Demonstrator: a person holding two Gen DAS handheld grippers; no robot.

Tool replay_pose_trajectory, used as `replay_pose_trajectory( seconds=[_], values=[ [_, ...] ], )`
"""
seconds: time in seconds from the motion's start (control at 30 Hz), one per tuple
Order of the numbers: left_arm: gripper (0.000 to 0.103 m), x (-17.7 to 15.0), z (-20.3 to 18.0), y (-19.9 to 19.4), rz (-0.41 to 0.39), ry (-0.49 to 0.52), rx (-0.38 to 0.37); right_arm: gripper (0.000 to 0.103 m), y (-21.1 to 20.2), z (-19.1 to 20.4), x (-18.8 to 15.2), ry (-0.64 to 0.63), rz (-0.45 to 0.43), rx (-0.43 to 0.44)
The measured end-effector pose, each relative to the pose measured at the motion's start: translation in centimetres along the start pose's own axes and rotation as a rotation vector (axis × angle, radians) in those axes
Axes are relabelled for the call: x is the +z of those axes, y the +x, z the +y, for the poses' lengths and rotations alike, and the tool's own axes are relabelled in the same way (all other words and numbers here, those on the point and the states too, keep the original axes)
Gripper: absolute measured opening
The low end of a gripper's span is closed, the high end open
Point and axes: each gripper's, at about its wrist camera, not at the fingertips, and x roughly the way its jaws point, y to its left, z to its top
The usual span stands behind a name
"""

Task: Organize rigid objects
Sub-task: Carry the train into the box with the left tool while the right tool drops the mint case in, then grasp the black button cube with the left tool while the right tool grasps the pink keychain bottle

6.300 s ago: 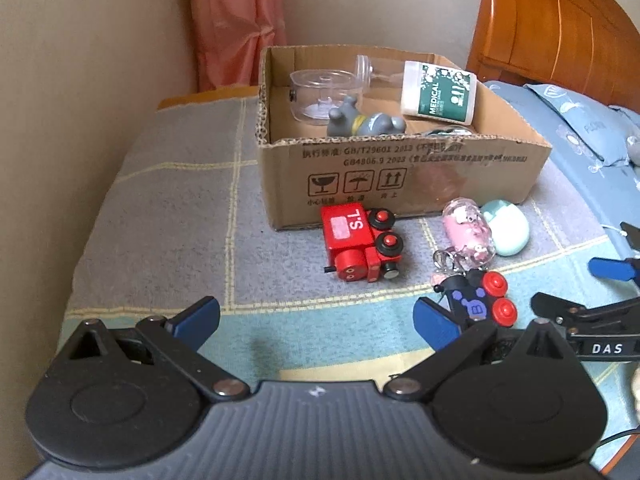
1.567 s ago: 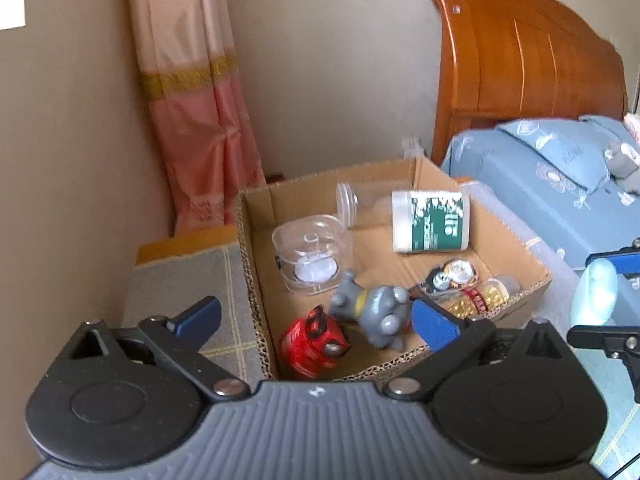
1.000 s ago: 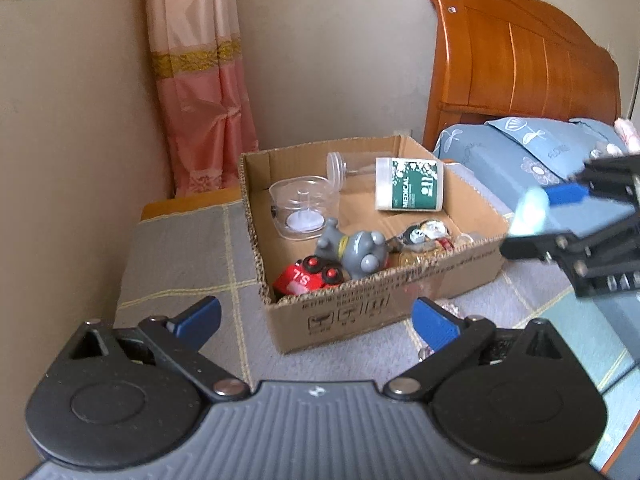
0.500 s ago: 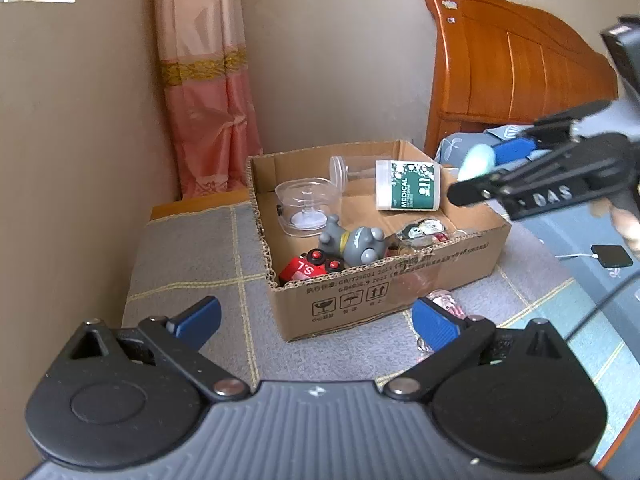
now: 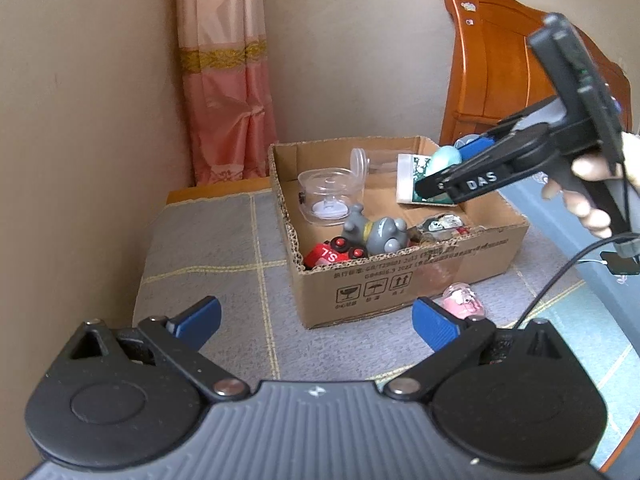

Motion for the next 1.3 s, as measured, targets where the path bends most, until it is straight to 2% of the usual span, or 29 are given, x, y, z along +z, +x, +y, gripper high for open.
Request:
replay_pose_trajectory(
  seconds=[0.17,0.23,0.4,0.73,1.0,1.3],
  values=[
    [0.101,-0.2,-0.1,0.3,0.013,0.006,-0.004,0.067,1.9,0.0,0.9,0.013,0.017,-0.016],
    [0.101,-0.3,-0.1,0.2,0.012,0.004,-0.002,0.089,2.1,0.1,1.1,0.012,0.011,-0.036],
    [0.101,-0.6,0.1,0.0,0.016,-0.002,0.000,0.099,1.1,0.7,0.7,0.008,-0.015,-0.046],
    [0.101,-1.1,-0.2,-1.4,0.011,-0.006,0.008,0.102,-2.5,2.5,-1.7,0.003,-0.037,-0.036],
    [0.101,-1.8,-0.3,-2.5,0.007,-0.006,0.019,0.103,-5.8,3.7,-4.4,0.047,-0.068,-0.038],
    [0.101,-2.7,-0.1,-3.0,0.021,-0.014,0.025,0.103,-5.7,5.1,-8.9,0.159,-0.017,-0.059]
  ],
)
